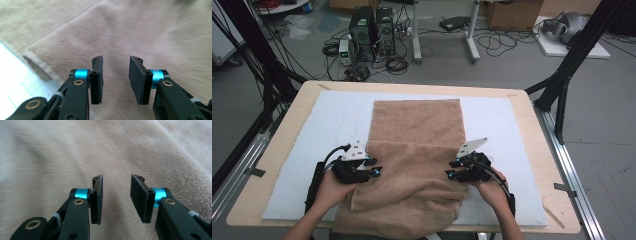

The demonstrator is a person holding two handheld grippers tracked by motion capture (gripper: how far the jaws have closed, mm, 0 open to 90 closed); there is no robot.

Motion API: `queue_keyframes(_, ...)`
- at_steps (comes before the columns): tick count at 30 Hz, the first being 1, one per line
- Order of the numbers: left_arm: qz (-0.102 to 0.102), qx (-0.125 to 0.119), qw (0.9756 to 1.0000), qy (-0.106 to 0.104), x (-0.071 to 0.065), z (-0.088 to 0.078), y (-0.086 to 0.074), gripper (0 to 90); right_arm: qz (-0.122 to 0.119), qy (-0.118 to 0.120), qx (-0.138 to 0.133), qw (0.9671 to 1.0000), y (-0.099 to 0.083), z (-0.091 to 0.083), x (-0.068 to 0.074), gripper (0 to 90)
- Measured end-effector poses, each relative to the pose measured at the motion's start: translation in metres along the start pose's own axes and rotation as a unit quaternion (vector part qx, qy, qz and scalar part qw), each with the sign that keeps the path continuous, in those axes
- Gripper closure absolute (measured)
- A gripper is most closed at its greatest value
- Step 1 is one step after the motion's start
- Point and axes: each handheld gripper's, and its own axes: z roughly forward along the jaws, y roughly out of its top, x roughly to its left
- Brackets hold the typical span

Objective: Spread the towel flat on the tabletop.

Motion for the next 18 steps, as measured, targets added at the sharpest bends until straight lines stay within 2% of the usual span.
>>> queue_keyframes(1, -0.003, 0.015, 0.9999, 0.002, 0.002, 0.006, -0.001, 62.2, 0.007, 0.002, 0.005, 1.0000, 0.000, 0.004, -0.003, 61.5)
queue_keyframes(3, -0.004, 0.048, 0.9988, -0.012, 0.005, 0.015, -0.005, 64.4, 0.008, 0.002, 0.019, 0.9998, -0.001, 0.012, -0.005, 62.2)
queue_keyframes(4, -0.002, 0.042, 0.9990, -0.015, 0.005, 0.016, -0.007, 68.0, 0.010, 0.007, 0.028, 0.9995, -0.001, 0.016, -0.005, 63.6)
queue_keyframes(6, 0.001, 0.032, 0.9993, -0.021, 0.004, 0.015, -0.010, 78.9, 0.009, 0.006, 0.020, 0.9997, -0.003, 0.018, -0.003, 69.4)
queue_keyframes(7, 0.006, 0.033, 0.9992, -0.022, 0.003, 0.014, -0.010, 82.3, 0.008, 0.011, 0.018, 0.9997, -0.003, 0.018, -0.003, 77.3)
queue_keyframes(8, 0.008, 0.033, 0.9991, -0.024, 0.003, 0.013, -0.010, 84.6, 0.006, 0.022, 0.015, 0.9996, -0.004, 0.018, -0.003, 80.5)
queue_keyframes(12, 0.013, 0.039, 0.9987, -0.028, 0.000, 0.006, -0.014, 86.4, -0.009, 0.038, 0.017, 0.9991, -0.004, 0.018, 0.003, 84.1)
queue_keyframes(18, 0.009, 0.024, 0.9984, -0.051, -0.010, -0.019, -0.030, 86.6, -0.027, 0.066, 0.020, 0.9973, -0.004, 0.009, 0.019, 84.1)
